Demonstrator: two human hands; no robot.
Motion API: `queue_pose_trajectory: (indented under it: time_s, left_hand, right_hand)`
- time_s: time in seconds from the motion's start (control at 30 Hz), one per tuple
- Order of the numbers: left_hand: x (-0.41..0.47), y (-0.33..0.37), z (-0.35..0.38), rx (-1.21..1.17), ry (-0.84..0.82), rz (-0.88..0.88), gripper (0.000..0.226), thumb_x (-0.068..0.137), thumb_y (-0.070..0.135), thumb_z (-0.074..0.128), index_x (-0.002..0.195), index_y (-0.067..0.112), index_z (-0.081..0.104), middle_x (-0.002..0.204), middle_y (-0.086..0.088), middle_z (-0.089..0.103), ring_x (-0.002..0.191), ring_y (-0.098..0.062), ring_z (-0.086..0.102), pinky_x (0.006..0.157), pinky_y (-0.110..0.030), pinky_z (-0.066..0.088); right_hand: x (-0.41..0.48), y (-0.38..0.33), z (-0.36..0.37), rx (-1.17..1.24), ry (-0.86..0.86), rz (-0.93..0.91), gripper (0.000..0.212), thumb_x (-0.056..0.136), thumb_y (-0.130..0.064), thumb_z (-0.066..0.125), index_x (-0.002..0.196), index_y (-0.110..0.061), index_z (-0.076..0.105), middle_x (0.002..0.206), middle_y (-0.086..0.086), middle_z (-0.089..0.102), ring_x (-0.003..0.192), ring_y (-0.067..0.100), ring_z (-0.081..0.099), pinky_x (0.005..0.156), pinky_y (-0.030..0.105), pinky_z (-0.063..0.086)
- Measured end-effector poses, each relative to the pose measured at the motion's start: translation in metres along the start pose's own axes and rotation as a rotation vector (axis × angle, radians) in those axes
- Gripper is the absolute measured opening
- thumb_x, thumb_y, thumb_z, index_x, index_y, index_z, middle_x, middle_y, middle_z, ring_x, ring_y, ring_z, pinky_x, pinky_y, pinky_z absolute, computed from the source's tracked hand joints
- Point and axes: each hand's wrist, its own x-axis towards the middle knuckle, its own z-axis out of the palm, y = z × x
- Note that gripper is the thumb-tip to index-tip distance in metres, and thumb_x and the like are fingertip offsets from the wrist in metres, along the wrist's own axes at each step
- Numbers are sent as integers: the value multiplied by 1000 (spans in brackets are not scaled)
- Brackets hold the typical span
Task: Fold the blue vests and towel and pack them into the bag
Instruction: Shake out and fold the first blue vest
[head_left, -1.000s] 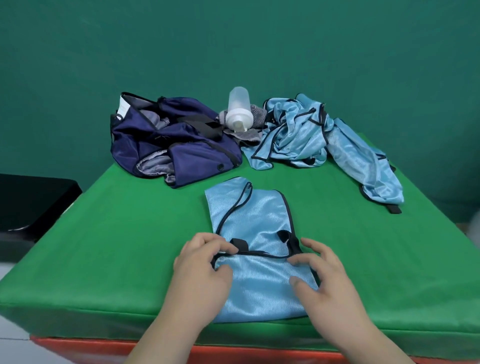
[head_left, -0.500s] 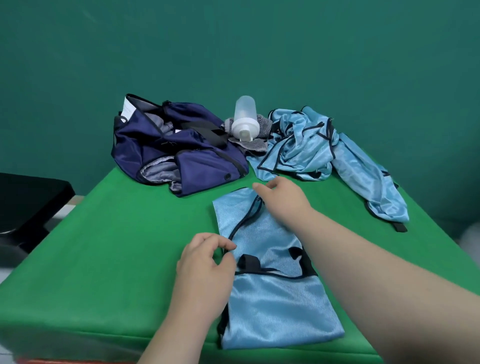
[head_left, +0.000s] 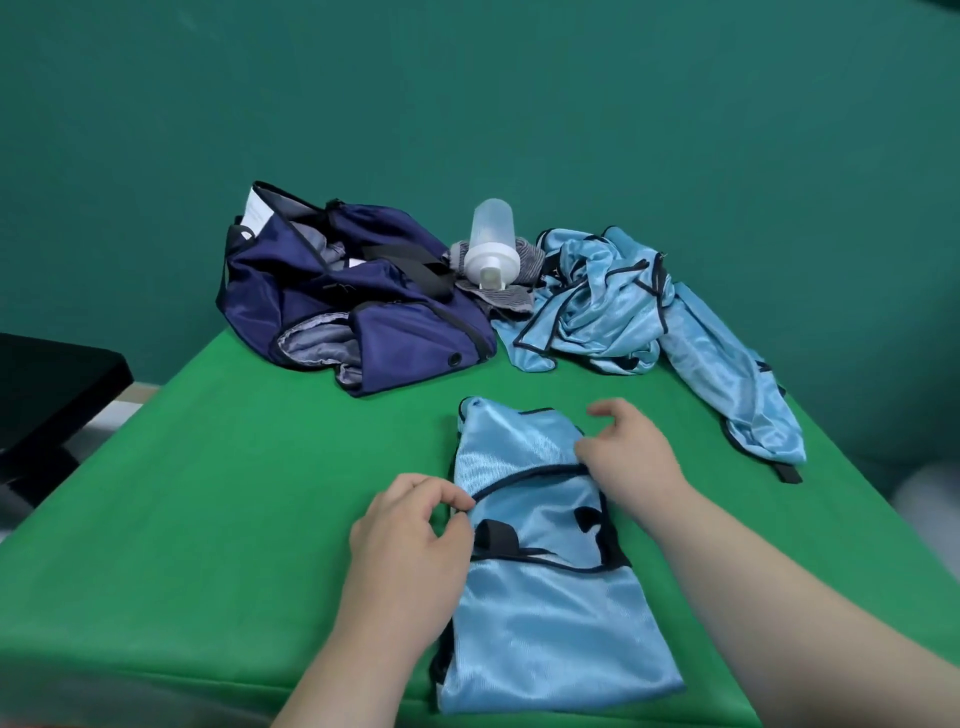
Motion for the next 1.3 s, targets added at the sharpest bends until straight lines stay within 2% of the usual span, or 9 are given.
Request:
queue_pose_trajectory:
  time_s: [0.1, 0.23, 0.37, 0.63, 0.77, 0.87, 1.07, 1.2, 1.3]
  left_hand:
    - [-3, 4, 3, 32, -12, 3, 16, 91, 27, 59, 81, 40, 61, 100, 28, 55, 79, -11, 52, 92, -42, 46]
    - [-3, 3, 4, 20, -26, -33, 16, 90, 28, 59, 81, 42, 61, 101, 29, 55, 76, -16, 53, 89, -42, 48]
    - [-2, 4, 3, 20, -40, -69, 14, 90, 32, 59, 87, 46, 60, 103, 31, 54, 92, -15, 56, 87, -40, 49]
    - [3, 1, 3, -59, -16, -111, 14, 90, 28, 62, 95, 41, 64, 103, 26, 63, 94, 7, 57, 79, -23, 43]
    - [24, 7, 5, -75, 27, -129, 9, 90, 31, 63, 98, 36, 62, 101, 17, 65, 96, 1, 59, 76, -22, 42]
    - [55, 18, 11, -12, 29, -132, 11, 94, 39, 59, 104, 34, 58, 94, 13, 65, 91, -9, 62, 73, -29, 44]
    - [81, 33, 37, 194, -11, -106, 42, 94, 55, 53, 131, 36, 48, 79, 9, 62, 77, -10, 60, 64, -31, 44]
    - [91, 34, 42, 209, -45, -125, 49, 94, 49, 58, 141, 41, 46, 123, 5, 63, 109, -17, 60, 81, -30, 41]
    - [95, 34, 43, 129, -61, -128, 33, 93, 32, 64, 124, 42, 57, 103, 14, 67, 72, -3, 58, 66, -26, 42]
  right_hand:
    - [2, 17, 3, -96, -16, 5, 49, 85, -25, 56, 133, -21, 48, 68, -1, 63, 58, 18, 59, 59, 34, 49]
    - [8, 20, 5, -49, -4, -14, 41, 91, -36, 55, 129, -21, 52, 72, -2, 62, 60, 16, 57, 59, 31, 44]
    - [20, 21, 8, 3, -67, -25, 35, 91, -48, 60, 117, -25, 56, 83, -3, 62, 70, 15, 58, 65, 31, 43]
    - [20, 44, 24, 109, -27, -133, 23, 89, -42, 68, 109, -36, 59, 92, -18, 64, 84, 0, 59, 71, 26, 43]
    - [20, 48, 26, 169, -5, -157, 29, 89, -39, 69, 115, -34, 58, 88, -17, 61, 83, 0, 58, 76, 29, 46]
    - [20, 49, 27, 167, -2, -188, 19, 88, -37, 68, 99, -46, 55, 80, -22, 62, 79, -3, 58, 74, 29, 47]
    - [25, 55, 29, 211, 1, -220, 23, 87, -37, 69, 95, -49, 52, 88, -32, 62, 83, -7, 59, 74, 23, 47]
    - [24, 56, 29, 205, 14, -220, 28, 86, -40, 70, 107, -48, 53, 97, -42, 57, 89, -4, 59, 79, 26, 47]
    - [22, 54, 27, 231, -1, -209, 29, 86, -37, 71, 106, -48, 54, 94, -42, 57, 84, -6, 59, 73, 21, 43]
